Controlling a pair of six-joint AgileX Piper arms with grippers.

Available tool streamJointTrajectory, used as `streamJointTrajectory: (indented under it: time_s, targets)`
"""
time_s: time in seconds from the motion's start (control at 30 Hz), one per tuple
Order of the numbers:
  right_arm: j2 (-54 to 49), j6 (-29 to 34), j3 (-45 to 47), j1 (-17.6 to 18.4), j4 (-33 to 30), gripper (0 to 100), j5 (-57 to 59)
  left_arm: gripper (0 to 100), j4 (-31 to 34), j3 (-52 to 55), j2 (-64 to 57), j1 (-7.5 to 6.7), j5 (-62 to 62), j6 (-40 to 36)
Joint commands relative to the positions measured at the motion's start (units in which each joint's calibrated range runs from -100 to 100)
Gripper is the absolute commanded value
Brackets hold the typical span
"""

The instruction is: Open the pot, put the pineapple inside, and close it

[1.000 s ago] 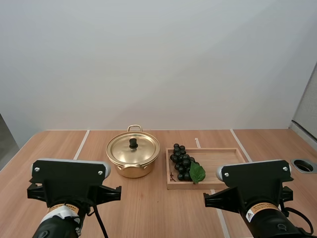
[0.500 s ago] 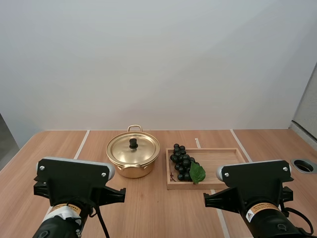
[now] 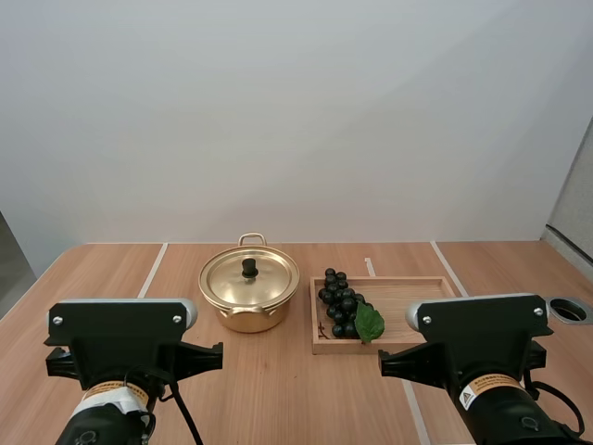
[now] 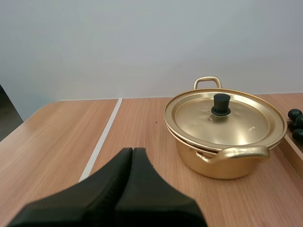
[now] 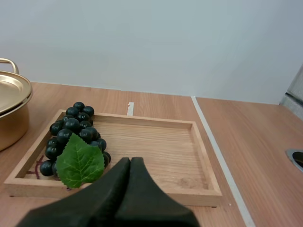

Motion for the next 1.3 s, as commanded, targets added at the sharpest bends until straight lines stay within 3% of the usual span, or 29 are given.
streamJointTrajectory:
  time_s: [0.0,0.17,0.37,1.27]
  targets:
    - [-0.3,0.2,0.0,0.0,2.6,0,1.8,0,0.4,0.0,-0.2,-0.16,-1.4,-0.8]
    - [-0.3,0.2,0.0,0.0,3.1,0,1.8,0,-1.3,0.0,-0.2,-0.25,-1.4,-0.8]
    - [-0.3,0.2,0.0,0.0,3.1,0,1.6,0,-2.0,0.0,-0.2,-2.06,-1.7,-0.8]
    - [-0.3,0.2,0.0,0.0,3.1,0,1.6,0,-2.0,0.0,-0.2,-2.05,-1.9,-0.8]
